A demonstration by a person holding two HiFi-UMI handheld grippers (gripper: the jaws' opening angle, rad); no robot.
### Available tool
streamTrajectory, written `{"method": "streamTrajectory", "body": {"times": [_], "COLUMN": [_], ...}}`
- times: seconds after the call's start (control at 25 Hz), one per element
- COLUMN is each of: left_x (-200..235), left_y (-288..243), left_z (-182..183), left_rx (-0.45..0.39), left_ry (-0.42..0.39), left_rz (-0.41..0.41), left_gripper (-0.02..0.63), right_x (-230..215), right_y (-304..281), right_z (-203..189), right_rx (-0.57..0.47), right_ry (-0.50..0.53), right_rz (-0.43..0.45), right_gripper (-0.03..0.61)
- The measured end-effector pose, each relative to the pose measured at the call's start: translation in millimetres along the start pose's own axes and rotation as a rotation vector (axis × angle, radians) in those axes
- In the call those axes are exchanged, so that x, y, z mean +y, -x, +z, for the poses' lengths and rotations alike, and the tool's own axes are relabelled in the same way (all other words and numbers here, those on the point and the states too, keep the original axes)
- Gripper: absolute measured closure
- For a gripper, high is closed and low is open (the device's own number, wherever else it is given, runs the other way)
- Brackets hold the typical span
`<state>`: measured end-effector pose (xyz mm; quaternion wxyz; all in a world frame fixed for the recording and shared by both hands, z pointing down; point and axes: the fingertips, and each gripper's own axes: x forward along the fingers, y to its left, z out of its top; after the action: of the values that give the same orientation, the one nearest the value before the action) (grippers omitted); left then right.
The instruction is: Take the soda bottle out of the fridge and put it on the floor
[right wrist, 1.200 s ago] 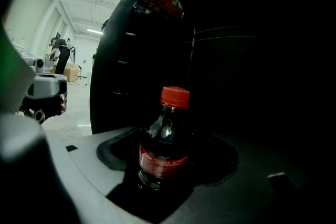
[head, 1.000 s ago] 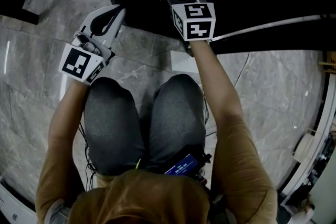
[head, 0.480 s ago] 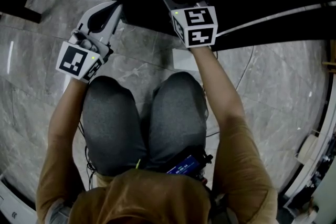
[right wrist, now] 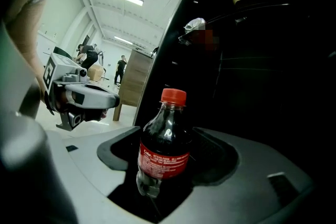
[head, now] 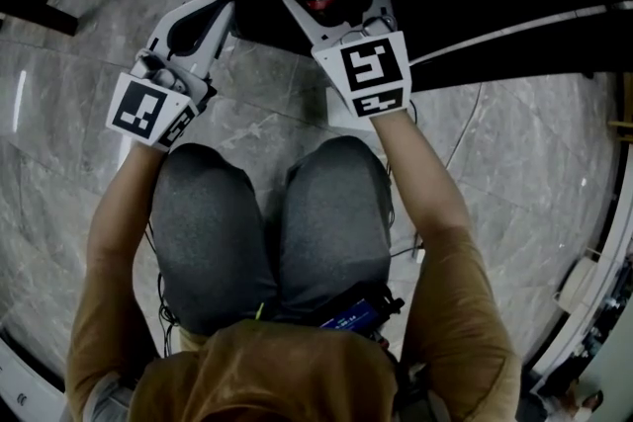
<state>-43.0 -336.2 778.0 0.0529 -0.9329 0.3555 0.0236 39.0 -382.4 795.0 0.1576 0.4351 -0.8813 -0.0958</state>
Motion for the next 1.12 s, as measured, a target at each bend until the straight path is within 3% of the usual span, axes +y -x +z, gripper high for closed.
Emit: {"method": "streamTrajectory", "body": {"times": [0.6, 1.12], "left_x": [-8, -14], "left_y": [3, 18], "left_z": [-30, -61], "left_rx": [0.018, 0.062], "left_ry": [-0.014, 0.003], "left_rz": [0.005, 0.017], "left_gripper": [0.612, 0.612], "right_x": [32, 76], "right_y": [4, 4], "right_z": [-36, -80], "right_rx": [-0.002, 0.063], "right_ry": [-0.062, -0.06], "right_rz": [0.088, 0.182], "right_gripper": [0.281, 0.281]}}
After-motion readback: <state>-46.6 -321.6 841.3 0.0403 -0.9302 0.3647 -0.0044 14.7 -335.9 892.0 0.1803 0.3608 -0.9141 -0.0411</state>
